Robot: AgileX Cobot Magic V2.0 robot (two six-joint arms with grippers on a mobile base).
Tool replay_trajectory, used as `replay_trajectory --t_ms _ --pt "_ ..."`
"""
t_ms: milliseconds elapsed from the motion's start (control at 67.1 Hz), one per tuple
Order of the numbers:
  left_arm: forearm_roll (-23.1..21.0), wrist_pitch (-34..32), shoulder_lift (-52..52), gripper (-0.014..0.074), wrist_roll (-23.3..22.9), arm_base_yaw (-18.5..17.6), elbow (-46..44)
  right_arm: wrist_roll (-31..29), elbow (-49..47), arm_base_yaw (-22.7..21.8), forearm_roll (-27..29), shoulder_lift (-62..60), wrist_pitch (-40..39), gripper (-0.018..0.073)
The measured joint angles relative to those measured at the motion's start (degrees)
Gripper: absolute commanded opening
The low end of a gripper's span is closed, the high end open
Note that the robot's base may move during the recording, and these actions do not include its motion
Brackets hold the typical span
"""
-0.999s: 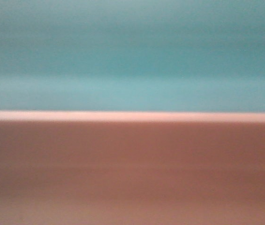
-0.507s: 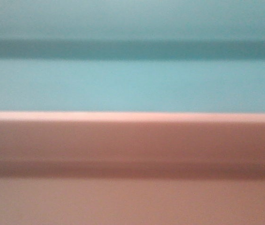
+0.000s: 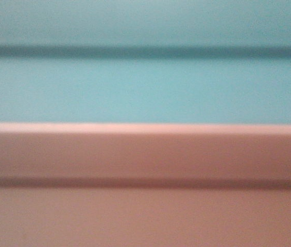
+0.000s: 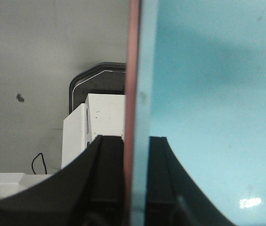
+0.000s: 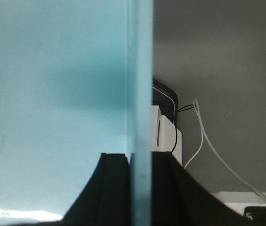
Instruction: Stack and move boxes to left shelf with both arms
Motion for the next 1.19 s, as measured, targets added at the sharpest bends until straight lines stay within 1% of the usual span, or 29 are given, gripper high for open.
replay_trajectory --t_ms 1193 --pt "0.11 -0.24 0.0 -0.0012 0.0 0.0 0.0 0.0 0.0 0.0 -0.23 0.0 -0.1 0.0067"
